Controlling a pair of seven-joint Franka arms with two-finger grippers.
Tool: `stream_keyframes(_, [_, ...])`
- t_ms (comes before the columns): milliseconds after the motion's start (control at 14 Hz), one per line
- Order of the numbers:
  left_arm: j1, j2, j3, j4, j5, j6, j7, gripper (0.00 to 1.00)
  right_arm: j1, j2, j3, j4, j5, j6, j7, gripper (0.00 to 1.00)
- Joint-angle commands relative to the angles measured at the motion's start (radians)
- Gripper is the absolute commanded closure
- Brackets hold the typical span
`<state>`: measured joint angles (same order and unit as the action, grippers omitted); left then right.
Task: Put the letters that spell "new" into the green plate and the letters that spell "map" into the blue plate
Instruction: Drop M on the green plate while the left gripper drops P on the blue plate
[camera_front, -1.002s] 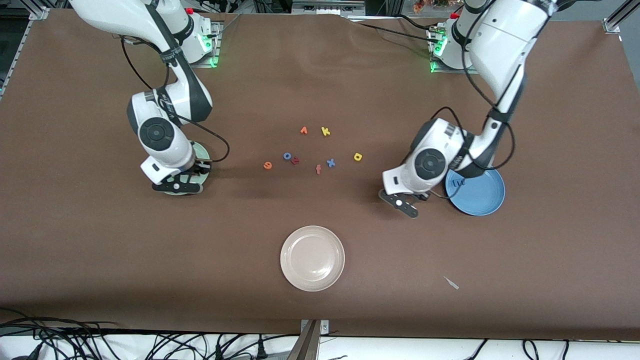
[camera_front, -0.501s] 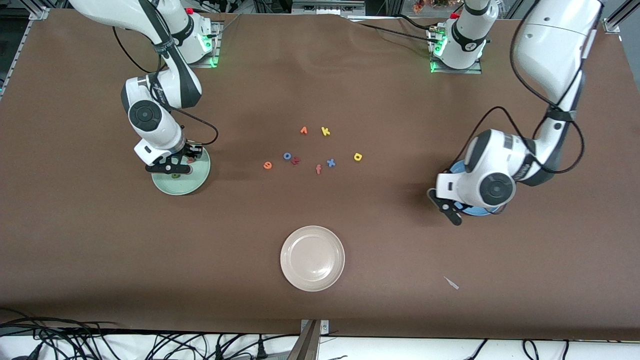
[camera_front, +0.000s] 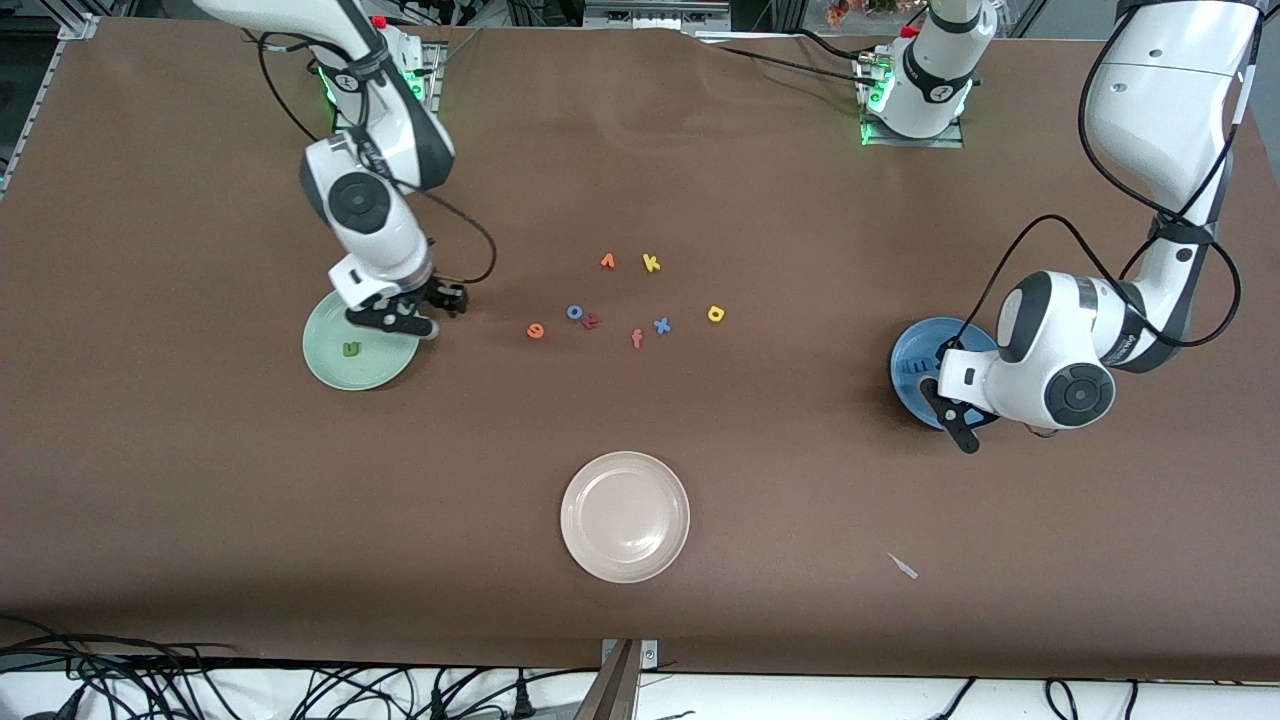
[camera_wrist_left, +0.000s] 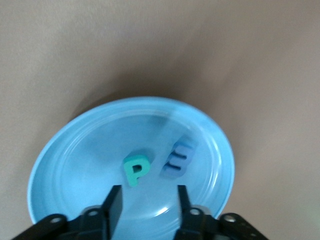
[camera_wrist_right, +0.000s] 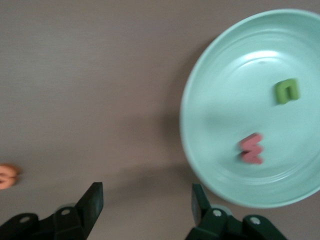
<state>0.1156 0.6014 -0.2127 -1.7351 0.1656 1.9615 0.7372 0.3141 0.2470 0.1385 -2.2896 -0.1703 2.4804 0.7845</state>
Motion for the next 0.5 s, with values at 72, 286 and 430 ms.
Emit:
stream_keyframes(72, [0.001, -0.032, -0.071, -0.015, -0.030, -0.015, -0.180, 0.00, 0.000, 0.058, 0.085, 0.096, 0.012, -0.011, 0.192, 0.20])
stream_keyframes(286, [-0.001, -0.069, -0.144, -0.082, -0.075, 0.055, -0.356, 0.00, 0.051, 0.135, 0.095, 0.177, 0.012, -0.008, 0.310, 0.20])
stream_keyframes(430, [-0.001, -0.086, -0.210, -0.157, -0.074, 0.162, -0.531, 0.00, 0.080, 0.181, 0.095, 0.216, 0.006, -0.001, 0.367, 0.19])
